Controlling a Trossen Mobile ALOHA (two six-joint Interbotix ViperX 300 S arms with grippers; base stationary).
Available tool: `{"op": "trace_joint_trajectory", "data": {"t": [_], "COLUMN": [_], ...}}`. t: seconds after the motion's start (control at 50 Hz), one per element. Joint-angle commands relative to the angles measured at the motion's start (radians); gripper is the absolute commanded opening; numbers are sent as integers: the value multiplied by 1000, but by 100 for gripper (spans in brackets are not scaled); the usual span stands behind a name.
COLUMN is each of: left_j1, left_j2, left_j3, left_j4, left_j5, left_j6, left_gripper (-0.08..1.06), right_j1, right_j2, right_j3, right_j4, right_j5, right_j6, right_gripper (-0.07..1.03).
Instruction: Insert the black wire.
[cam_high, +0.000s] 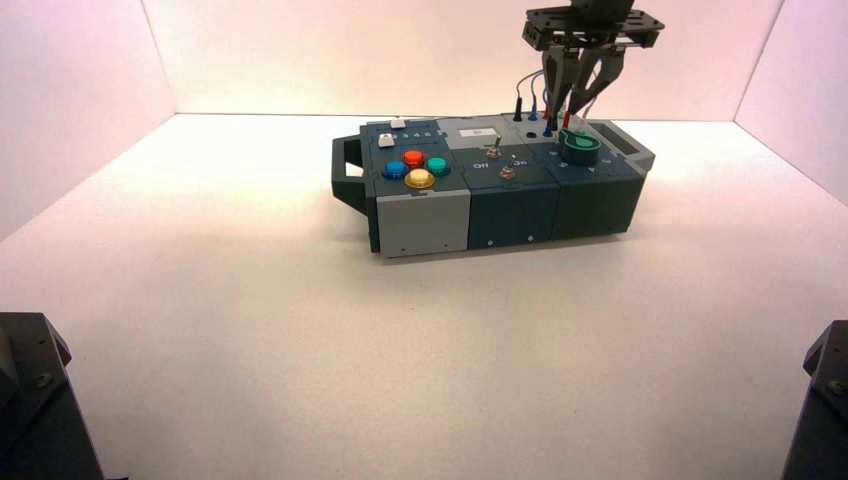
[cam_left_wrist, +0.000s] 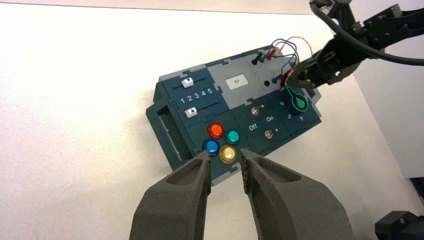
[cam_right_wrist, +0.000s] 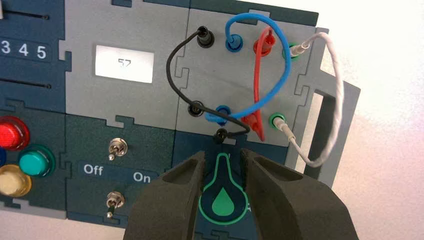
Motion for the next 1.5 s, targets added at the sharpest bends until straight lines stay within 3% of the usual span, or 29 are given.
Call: {"op": "trace_joint_trajectory", "data": {"t": [0.02,0.44,1.02,1.5], "left_j1": [6,8,8,9], "left_j2": [-3,-15,-15,-15], "left_j3": [-32,-31,-32,-34], "left_j4": [-2,0,0,0], "left_j5": [-9,-8,-8,-9], "left_j6": [2,2,2,2], "left_gripper": [34,34,34,34], "right_j1": [18,20,20,75], "right_j2": [-6,28,52,-14], "right_j3": [-41,-87,-94,-75], "right_j4": [5,8,0,2], "right_j5": [3,21,31,38], "right_j6": [-5,-5,-17,-11], "right_gripper": [38,37,-2,-2]}}
